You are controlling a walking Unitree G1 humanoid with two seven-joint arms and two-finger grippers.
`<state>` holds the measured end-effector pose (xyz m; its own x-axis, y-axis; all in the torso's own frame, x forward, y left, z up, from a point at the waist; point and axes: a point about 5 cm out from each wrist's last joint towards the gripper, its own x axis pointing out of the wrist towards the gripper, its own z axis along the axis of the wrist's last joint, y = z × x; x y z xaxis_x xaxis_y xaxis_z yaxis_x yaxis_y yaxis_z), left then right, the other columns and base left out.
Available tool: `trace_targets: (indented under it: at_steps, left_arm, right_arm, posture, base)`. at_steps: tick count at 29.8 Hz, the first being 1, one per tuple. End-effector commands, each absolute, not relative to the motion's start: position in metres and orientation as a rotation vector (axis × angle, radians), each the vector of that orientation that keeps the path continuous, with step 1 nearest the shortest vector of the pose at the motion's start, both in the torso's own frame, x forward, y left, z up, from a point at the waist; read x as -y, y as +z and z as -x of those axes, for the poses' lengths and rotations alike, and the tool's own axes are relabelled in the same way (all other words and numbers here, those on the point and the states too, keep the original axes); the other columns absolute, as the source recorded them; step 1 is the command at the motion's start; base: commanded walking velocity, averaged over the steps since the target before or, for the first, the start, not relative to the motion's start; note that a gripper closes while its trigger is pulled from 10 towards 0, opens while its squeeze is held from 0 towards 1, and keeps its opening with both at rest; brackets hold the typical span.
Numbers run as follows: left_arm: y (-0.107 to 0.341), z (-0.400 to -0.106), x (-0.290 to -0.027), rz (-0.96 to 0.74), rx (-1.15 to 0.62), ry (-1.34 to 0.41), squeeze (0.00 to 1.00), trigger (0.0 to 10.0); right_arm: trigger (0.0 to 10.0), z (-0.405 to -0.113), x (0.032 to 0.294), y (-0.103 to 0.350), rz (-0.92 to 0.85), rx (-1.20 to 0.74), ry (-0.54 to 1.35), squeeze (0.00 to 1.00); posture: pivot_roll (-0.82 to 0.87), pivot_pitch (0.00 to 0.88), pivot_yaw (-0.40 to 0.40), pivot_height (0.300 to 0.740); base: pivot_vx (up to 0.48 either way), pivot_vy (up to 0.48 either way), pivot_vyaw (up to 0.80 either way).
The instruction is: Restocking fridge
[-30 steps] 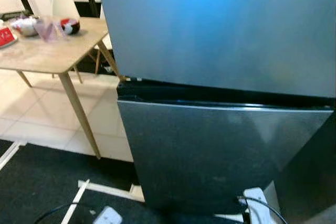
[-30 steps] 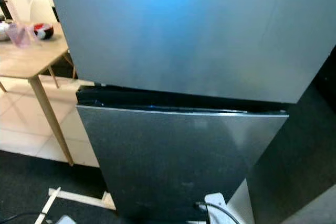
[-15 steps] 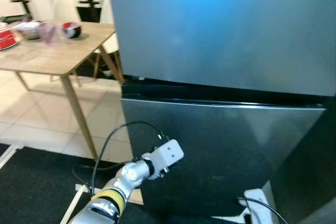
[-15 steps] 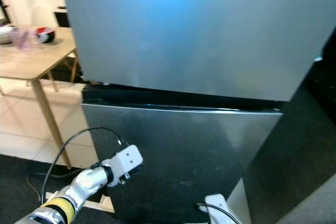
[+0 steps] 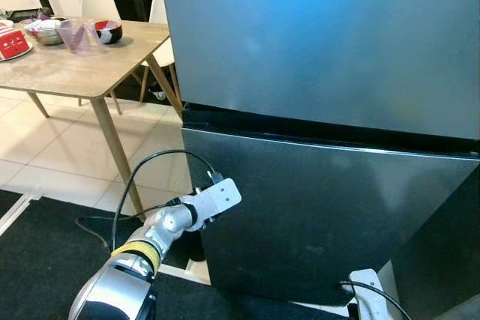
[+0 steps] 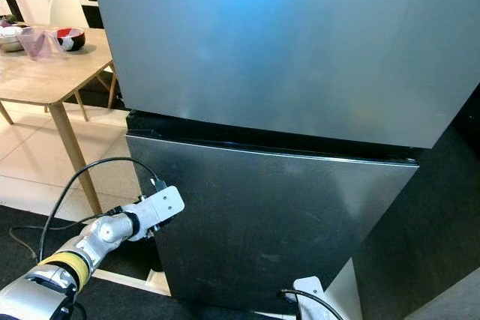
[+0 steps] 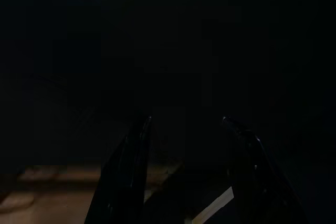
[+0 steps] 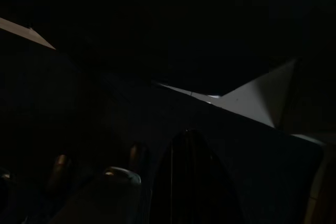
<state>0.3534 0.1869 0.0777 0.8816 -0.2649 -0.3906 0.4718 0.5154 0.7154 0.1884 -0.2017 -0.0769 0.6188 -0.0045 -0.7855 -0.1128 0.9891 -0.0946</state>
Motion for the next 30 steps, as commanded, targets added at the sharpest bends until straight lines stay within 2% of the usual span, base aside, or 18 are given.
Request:
trace_targets:
  at_steps: [1, 7, 13, 14, 15, 17, 18, 19, 22, 23, 28, 30]
  left_arm:
    - [0.103, -0.366, -0.209, -0.954, -0.179, -0.248, 0.00, 10.0]
    - [0.113, -0.367, -0.232, -0.950, -0.158, -0.065, 0.00, 10.0]
    - [0.115, -0.366, -0.241, -0.926, -0.165, 0.002, 0.00, 10.0]
    - [0.104, -0.362, -0.237, -0.827, -0.227, -0.073, 0.00, 10.0]
    - [0.104, -0.362, -0.237, -0.827, -0.227, -0.073, 0.00, 10.0]
    - [0.082, -0.353, -0.220, -0.728, -0.323, -0.297, 0.00, 10.0]
    - [0.068, -0.343, -0.207, -0.682, -0.373, -0.470, 0.00, 10.0]
    - [0.068, -0.343, -0.207, -0.682, -0.373, -0.470, 0.00, 10.0]
    - [0.040, -0.318, -0.179, -0.701, -0.450, -0.836, 0.00, 10.0]
    - [0.036, -0.314, -0.173, -0.727, -0.456, -0.893, 0.00, 10.0]
    - [0.044, -0.323, -0.165, -0.787, -0.384, -0.840, 0.00, 10.0]
    - [0.069, -0.346, -0.159, -0.796, -0.256, -0.667, 0.00, 10.0]
  right_arm:
    - [10.0, -0.186, 0.205, -0.078, 0.143, -0.911, 0.057, 0.00]
    - [10.0, -0.187, 0.204, -0.077, 0.152, -0.909, 0.070, 0.00]
    - [10.0, -0.186, 0.203, -0.078, 0.154, -0.909, 0.077, 0.00]
    - [10.0, -0.185, 0.202, -0.079, 0.155, -0.912, 0.088, 0.00]
    - [10.0, -0.185, 0.202, -0.079, 0.155, -0.912, 0.088, 0.00]
    - [10.0, -0.182, 0.201, -0.080, 0.151, -0.917, 0.093, 0.00]
    - [10.0, -0.180, 0.201, -0.081, 0.148, -0.921, 0.093, 0.00]
    - [10.0, -0.180, 0.201, -0.081, 0.148, -0.921, 0.093, 0.00]
    - [10.0, -0.176, 0.201, -0.083, 0.145, -0.931, 0.094, 0.00]
    - [10.0, -0.175, 0.201, -0.083, 0.145, -0.933, 0.095, 0.00]
    - [10.0, -0.175, 0.201, -0.083, 0.145, -0.933, 0.093, 0.00]
    - [10.0, -0.175, 0.201, -0.083, 0.144, -0.931, 0.091, 0.00]
  posture:
    - [-0.02, 0.067, -0.032, 0.740]
    - [-0.02, 0.073, -0.038, 0.740]
    - [-0.02, 0.078, -0.037, 0.740]
    - [-0.03, 0.083, -0.030, 0.740]
    - [-0.03, 0.083, -0.030, 0.740]
    - [-0.03, 0.085, -0.026, 0.740]
    - [-0.03, 0.085, -0.024, 0.740]
    - [-0.03, 0.085, -0.024, 0.740]
    - [-0.03, 0.088, -0.025, 0.740]
    - [-0.03, 0.088, -0.025, 0.740]
    - [-0.03, 0.093, -0.022, 0.740]
    - [-0.03, 0.100, -0.016, 0.740]
  base:
    - [0.000, 0.000, 0.00]
    - [0.000, 0.000, 0.00]
    - [0.000, 0.000, 0.00]
    - [0.000, 0.000, 0.00]
    - [0.000, 0.000, 0.00]
    - [0.000, 0.000, 0.00]
    - [0.000, 0.000, 0.00]
    - [0.000, 0.000, 0.00]
    - [0.000, 0.000, 0.00]
    - [0.000, 0.000, 0.00]
    - [0.000, 0.000, 0.00]
    - [0.000, 0.000, 0.00]
